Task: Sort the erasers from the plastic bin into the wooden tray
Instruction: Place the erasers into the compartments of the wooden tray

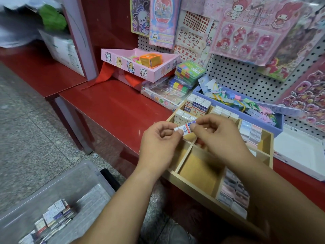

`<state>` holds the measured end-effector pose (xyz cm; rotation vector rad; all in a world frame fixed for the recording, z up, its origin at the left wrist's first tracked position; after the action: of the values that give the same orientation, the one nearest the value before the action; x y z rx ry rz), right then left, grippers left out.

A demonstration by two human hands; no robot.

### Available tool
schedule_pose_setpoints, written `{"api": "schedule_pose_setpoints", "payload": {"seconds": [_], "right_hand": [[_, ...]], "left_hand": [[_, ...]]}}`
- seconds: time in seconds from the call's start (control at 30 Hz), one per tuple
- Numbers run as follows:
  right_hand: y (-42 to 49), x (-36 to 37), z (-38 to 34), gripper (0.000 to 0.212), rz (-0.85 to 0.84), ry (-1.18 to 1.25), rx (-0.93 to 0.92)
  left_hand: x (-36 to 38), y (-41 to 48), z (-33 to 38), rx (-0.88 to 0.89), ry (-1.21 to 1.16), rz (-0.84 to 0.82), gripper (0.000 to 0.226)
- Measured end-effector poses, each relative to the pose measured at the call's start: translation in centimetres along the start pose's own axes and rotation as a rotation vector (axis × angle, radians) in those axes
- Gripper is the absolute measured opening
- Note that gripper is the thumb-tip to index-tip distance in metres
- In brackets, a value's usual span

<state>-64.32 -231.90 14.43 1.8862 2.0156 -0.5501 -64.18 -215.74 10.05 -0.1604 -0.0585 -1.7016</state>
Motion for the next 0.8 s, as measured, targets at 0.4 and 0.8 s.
{"api": "schedule_pose_setpoints", "payload": {"seconds": [0.4, 0.8], "right_hand": [[8.8, -3.7, 0.0, 0.005, 0.158, -0.323, -0.018], [14.5, -0.7, 2.0, 0.022, 0.107, -0.846, -0.001]], "left_hand": [[-2.2, -0.6, 0.4, 0.026, 0.940, 0.105, 0.036], [-1.3, -0.5, -0.2, -0.126, 1.093, 0.065, 0.046]]}}
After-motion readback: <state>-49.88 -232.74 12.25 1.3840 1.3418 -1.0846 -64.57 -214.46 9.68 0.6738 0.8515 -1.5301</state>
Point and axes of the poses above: each hand's wrist, its own y-axis towards the middle knuckle, its own x-axis out of the palm, z = x × y, the point moved 3 cm from there along y, towards the middle knuckle, and after that the axes turned 13 degrees about -z, right-handed, at the moved point
